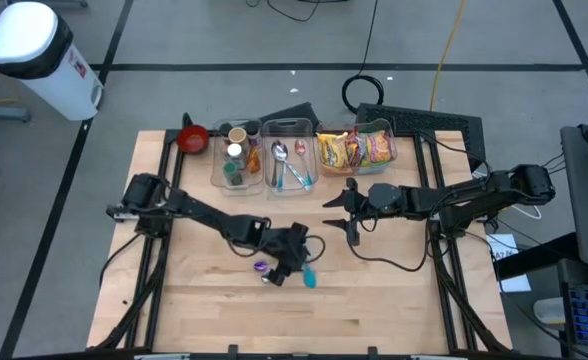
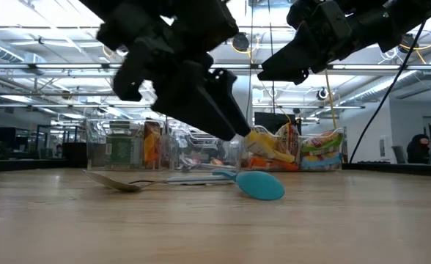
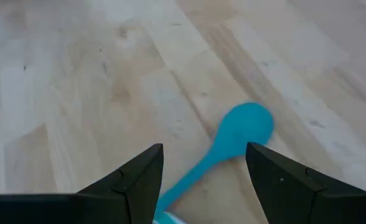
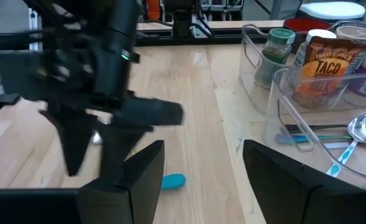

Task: Pick & Place Food Item
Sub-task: Put the blue spoon into the middle transparent bin

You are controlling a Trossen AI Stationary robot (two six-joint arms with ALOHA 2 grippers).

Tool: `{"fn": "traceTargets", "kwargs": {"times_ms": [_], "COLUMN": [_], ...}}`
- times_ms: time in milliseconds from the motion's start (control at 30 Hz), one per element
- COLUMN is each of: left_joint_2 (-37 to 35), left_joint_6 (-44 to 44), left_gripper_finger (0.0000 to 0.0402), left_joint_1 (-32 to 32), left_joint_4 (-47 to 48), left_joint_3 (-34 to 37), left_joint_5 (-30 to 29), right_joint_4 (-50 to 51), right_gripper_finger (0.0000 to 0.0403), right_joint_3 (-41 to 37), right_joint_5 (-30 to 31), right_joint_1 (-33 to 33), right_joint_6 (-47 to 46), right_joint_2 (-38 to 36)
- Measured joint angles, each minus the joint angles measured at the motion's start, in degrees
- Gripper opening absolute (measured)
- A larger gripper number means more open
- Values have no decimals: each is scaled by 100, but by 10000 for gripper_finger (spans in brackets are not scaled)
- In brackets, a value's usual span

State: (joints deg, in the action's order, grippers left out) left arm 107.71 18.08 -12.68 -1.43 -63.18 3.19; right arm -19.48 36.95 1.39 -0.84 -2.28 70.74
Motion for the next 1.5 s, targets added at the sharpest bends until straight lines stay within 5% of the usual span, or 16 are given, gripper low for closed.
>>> {"fn": "traceTargets", "kwargs": {"times_ms": [600, 933, 1033, 1300, 1500], "left_joint_2": [718, 623, 393, -854, -1612], "left_joint_6": [689, 312, 208, -808, -521], "left_gripper_finger": [224, 54, 22, 47, 22], "left_joint_1": [512, 518, 539, 467, 468], "left_joint_4": [20, 30, 171, 468, 237], "left_joint_3": [-20, 0, 19, 11, 510], "left_joint_5": [320, 220, 133, 133, 1084], "right_joint_4": [4, 4, 6, 28, 567], "right_gripper_finger": [210, 210, 210, 210, 210], "right_joint_3": [0, 0, 0, 0, 0], "right_joint_5": [4, 4, 4, 9, 209], "right_joint_1": [-1, 0, -2, 0, 7], "right_joint_6": [44, 22, 22, 21, 0], "right_joint_2": [0, 2, 0, -32, -418]}}
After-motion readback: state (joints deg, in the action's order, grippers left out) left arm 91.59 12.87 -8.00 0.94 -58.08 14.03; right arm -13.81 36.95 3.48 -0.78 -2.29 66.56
